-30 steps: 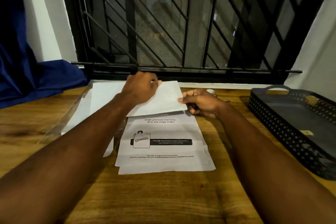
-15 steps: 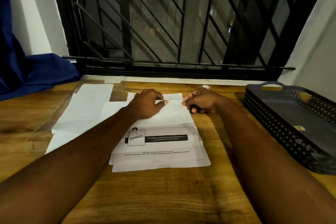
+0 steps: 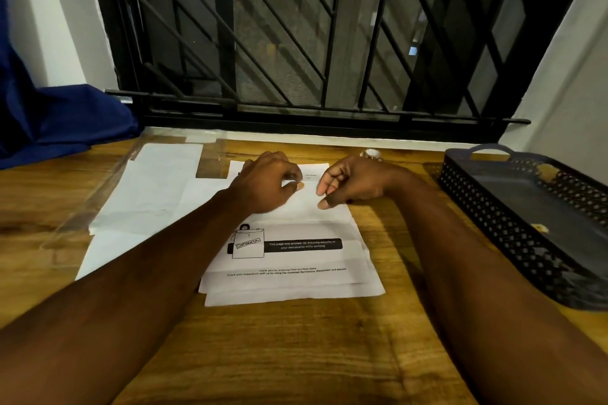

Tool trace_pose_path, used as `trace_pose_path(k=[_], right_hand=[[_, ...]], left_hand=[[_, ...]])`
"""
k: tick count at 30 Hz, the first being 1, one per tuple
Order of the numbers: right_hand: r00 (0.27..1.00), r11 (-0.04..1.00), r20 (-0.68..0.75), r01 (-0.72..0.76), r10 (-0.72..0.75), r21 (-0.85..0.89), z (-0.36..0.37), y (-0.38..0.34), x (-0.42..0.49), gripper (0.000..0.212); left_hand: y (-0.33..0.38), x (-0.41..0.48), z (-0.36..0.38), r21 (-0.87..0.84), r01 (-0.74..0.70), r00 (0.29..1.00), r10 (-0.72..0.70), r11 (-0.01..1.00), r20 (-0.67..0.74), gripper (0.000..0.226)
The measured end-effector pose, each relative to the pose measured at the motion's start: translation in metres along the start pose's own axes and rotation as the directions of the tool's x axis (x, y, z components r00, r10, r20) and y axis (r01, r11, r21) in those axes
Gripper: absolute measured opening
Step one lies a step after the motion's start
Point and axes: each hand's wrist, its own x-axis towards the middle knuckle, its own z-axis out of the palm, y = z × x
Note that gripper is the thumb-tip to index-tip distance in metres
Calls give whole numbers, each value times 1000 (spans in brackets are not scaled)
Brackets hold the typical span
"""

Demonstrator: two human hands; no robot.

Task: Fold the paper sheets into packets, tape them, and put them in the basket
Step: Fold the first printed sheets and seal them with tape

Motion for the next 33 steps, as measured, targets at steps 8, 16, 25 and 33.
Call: trace_pose_path(k=[8,16,25,33], right_hand=[[776,997,-629,-71,36,-30,-1,24,17,12],[642,752,-730,-596,234,-283,-15,61,21,63],[595,770,-760,-603,261,-208,-14,64,27,36],[561,992,-821,-112,104,49,-8,28,31,17]], left_hand=[[-5,-6,-2,1,-4,1000,4,1000,-4,27],[-4,-4,-5,-22,5,997,-7,1000,-82,27],[-5,-4,-6,-70,11,991,-20,997,-129,26],[-6,-1,-6,-173,29,976,-65,984,-207,32]])
